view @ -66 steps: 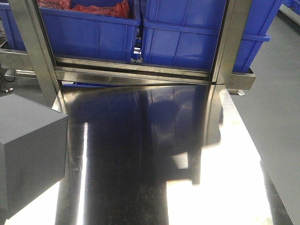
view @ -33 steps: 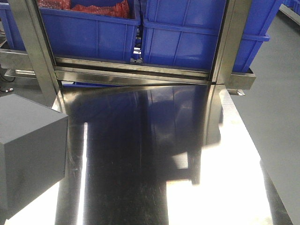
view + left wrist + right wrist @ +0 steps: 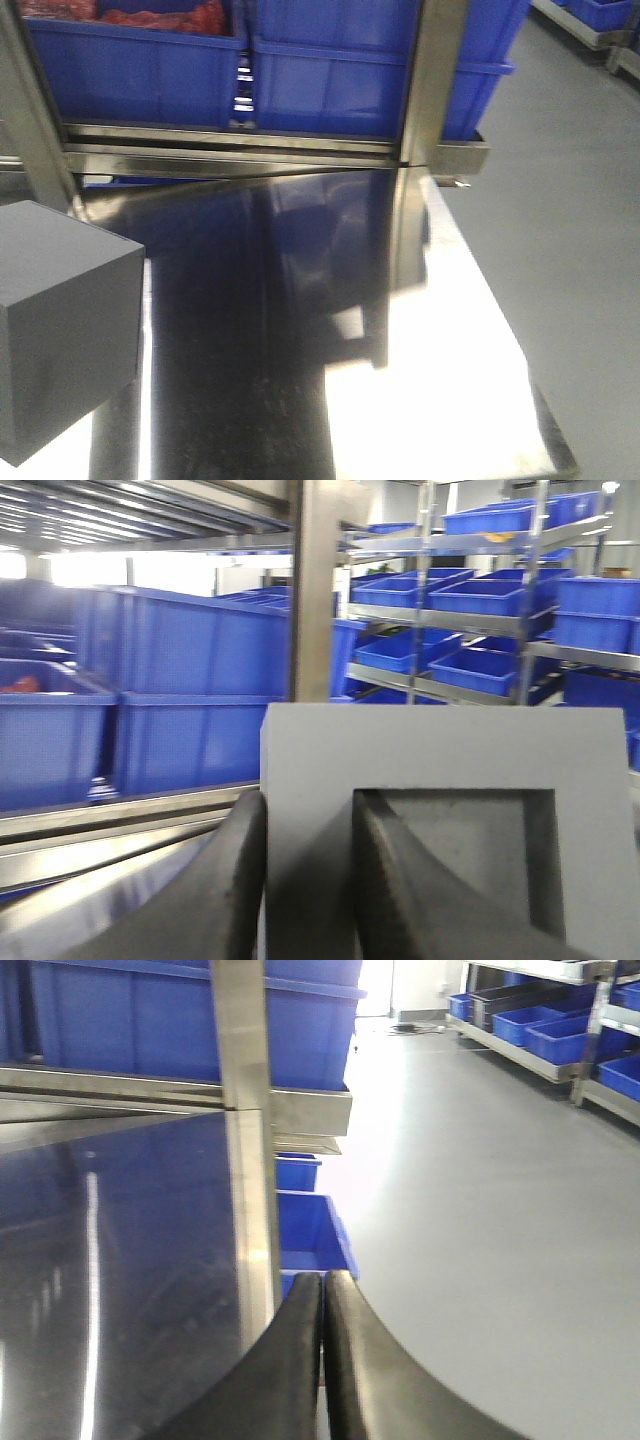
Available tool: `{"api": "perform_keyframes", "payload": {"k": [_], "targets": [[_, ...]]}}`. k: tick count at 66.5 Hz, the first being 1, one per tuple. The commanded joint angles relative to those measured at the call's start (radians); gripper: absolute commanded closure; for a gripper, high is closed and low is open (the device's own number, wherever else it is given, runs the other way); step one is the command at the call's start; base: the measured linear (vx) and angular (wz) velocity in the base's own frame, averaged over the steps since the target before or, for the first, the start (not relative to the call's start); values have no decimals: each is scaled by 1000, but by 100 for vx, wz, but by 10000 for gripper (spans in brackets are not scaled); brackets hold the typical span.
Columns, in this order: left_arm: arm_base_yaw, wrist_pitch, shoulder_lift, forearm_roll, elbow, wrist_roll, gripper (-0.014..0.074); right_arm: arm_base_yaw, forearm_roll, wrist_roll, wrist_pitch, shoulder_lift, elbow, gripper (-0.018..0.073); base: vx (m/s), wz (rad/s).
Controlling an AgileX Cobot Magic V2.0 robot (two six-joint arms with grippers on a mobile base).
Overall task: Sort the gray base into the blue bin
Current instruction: 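Drive the base away from the table carrying the gray block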
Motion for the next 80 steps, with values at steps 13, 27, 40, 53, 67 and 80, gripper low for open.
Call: {"api": "perform_keyframes", "payload": {"k": [13, 27, 40, 53, 67, 80], "targets": [[-3, -100, 6, -15, -28, -9, 594, -2, -7, -11, -72, 18, 2, 564, -10, -53], [-3, -101, 6, -15, -28, -9, 594, -2, -7, -11, -72, 18, 2, 564, -12, -76], [-3, -101, 6, -15, -28, -9, 594, -2, -7, -11, -72, 18, 2, 564, -12, -78], [-3, -101, 6, -15, -28, -9, 594, -2, -7, -11, -72, 18, 2, 564, -8, -70], [-3, -101, 6, -15, -28, -9, 594, -2, -7, -11, -72, 18, 2, 564, -3, -60], [-3, -101, 6, -15, -28, -9, 594, -2, -7, -11, -72, 18, 2, 564, 1, -57]]}}
